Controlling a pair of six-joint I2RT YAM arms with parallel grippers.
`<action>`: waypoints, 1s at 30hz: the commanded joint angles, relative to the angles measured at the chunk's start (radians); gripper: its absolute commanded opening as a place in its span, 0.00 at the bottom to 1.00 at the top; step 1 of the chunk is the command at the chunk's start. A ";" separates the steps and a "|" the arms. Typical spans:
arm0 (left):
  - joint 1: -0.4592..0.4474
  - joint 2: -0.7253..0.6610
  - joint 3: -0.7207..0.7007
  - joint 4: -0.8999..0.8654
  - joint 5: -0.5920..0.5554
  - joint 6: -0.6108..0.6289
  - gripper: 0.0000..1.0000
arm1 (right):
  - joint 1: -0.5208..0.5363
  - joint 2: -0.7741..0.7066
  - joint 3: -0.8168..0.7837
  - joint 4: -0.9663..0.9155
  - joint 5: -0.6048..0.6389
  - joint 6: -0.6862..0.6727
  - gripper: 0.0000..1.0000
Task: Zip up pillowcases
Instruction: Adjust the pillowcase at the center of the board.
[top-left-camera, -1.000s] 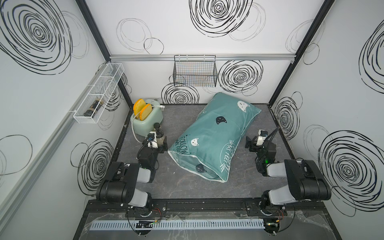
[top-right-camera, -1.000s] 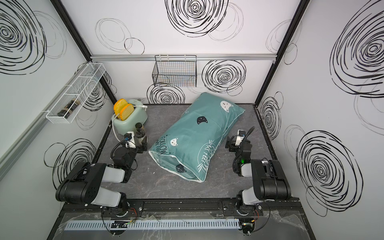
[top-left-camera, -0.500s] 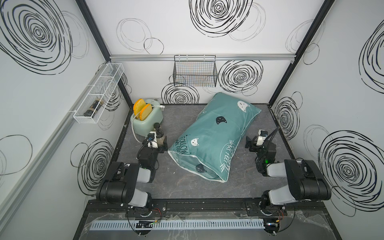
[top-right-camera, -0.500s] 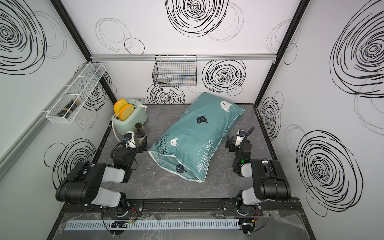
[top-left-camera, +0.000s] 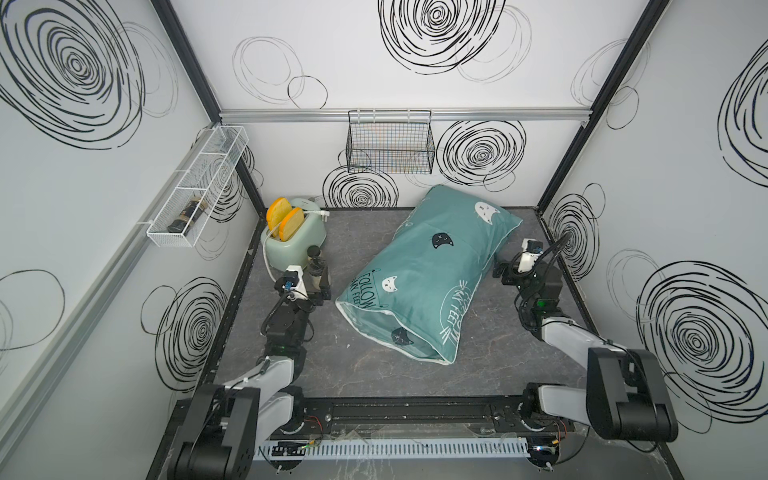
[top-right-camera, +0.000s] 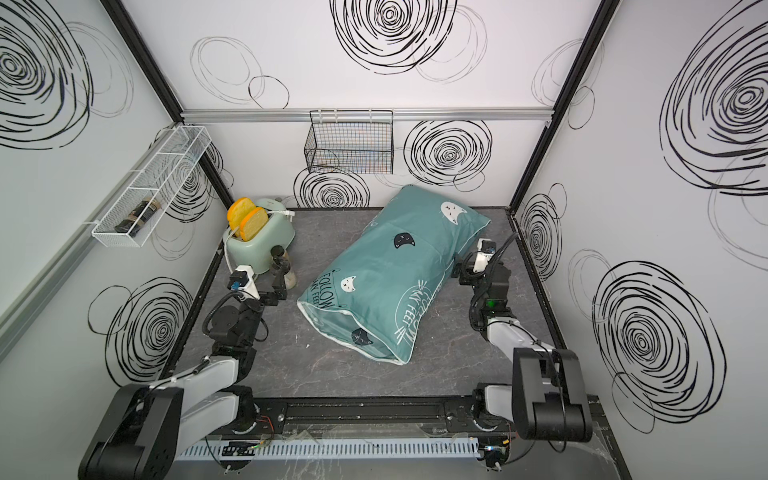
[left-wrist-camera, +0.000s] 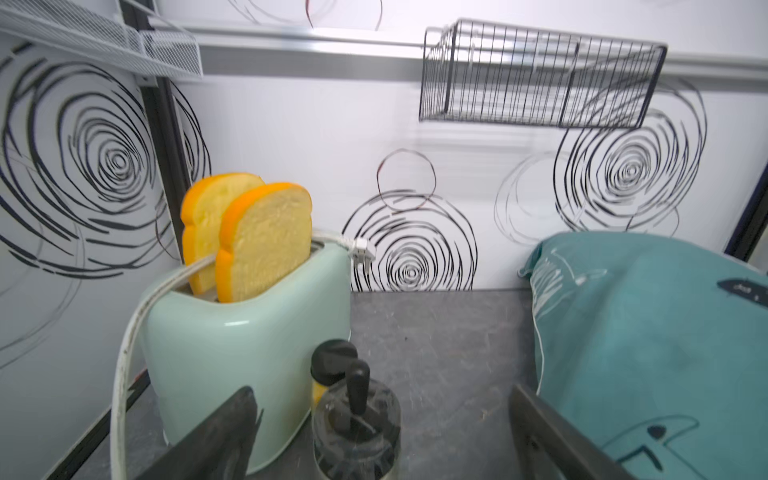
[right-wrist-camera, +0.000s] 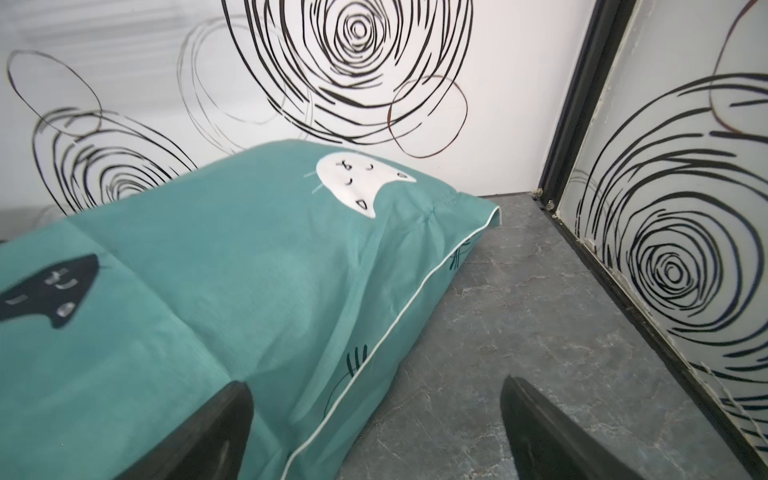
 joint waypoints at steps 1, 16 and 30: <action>0.011 -0.122 0.057 -0.189 -0.062 -0.129 0.96 | -0.079 -0.092 0.039 -0.169 -0.094 0.156 0.97; 0.152 -0.428 0.177 -0.820 0.021 -0.744 0.96 | -0.210 -0.248 -0.024 -0.486 -0.376 0.587 0.98; -0.425 -0.326 0.259 -0.996 -0.068 -0.707 0.96 | 0.265 -0.252 -0.005 -0.679 -0.370 0.708 0.97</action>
